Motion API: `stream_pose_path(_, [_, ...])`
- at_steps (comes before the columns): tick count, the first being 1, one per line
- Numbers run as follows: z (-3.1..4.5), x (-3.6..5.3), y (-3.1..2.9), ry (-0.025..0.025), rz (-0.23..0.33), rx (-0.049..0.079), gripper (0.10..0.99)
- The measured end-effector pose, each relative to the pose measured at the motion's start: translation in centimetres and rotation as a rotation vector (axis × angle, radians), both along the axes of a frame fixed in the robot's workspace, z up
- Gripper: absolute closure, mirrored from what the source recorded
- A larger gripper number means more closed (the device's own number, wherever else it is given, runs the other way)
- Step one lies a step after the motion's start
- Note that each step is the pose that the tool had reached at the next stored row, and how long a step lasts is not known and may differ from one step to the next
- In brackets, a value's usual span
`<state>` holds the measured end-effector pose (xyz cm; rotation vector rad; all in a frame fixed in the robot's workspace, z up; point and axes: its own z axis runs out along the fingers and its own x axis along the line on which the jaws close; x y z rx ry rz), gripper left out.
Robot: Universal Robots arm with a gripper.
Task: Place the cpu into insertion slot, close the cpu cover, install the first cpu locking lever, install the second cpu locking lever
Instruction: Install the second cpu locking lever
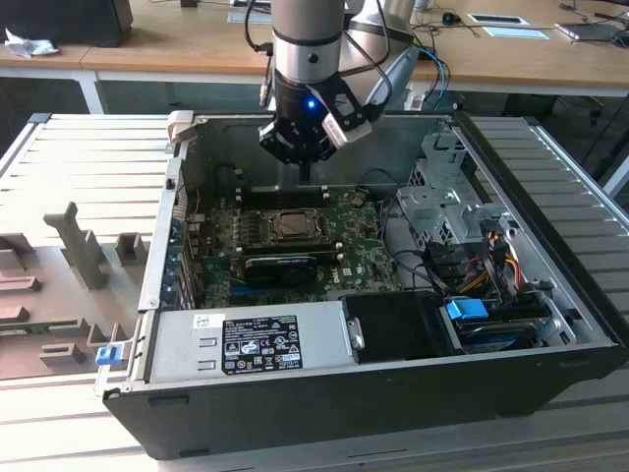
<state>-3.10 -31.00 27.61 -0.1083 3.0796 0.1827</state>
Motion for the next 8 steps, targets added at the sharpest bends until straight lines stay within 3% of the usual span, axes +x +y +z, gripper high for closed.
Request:
stream_pose_path(4, [0.05, -0.01, -0.60, 0.0001, 0.000, 0.000, 0.980])
stream_pose_path(8, [-0.09, -0.02, -1.81, 0.0007, 0.000, 0.000, 0.980])
